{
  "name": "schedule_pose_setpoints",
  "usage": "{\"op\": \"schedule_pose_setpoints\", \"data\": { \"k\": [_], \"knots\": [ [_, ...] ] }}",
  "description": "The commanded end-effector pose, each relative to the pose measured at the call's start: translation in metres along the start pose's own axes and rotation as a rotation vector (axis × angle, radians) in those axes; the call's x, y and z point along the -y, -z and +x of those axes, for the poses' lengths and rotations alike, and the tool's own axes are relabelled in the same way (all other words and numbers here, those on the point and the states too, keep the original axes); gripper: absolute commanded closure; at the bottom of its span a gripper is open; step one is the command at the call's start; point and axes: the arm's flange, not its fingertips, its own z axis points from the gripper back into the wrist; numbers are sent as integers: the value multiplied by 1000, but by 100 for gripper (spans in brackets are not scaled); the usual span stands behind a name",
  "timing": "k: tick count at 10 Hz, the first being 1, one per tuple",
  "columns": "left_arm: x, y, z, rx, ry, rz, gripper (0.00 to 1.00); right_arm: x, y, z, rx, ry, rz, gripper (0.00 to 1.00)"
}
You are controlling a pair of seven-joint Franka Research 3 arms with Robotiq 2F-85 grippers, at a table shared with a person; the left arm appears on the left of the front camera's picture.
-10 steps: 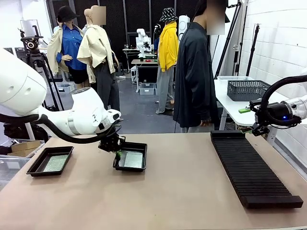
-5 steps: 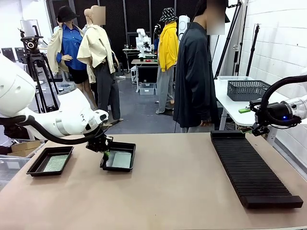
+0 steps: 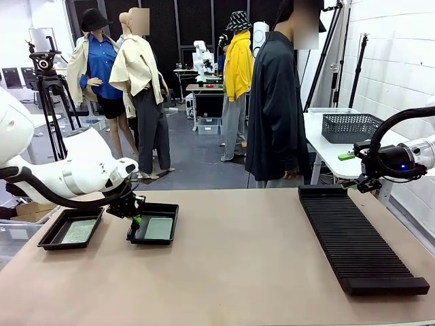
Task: Inspect and transfer BCBs to ESD trays.
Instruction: Pick up the ESD tray and place it on the left side of the table.
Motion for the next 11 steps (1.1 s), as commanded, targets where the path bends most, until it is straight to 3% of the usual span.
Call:
{"op": "schedule_pose_setpoints", "data": {
  "k": [1, 10, 11],
  "knots": [
    [-20, -8, -7, 15, 33, 0, 100, -3, 2, 0, -2, 11, -1, 0],
    [-51, -18, -12, -58, 93, 59, 100, -3, 2, 0, -2, 11, -1, 0],
    [-51, -18, -11, -63, 89, 60, 94, -3, 2, 0, -2, 11, -1, 0]
  ]
}}
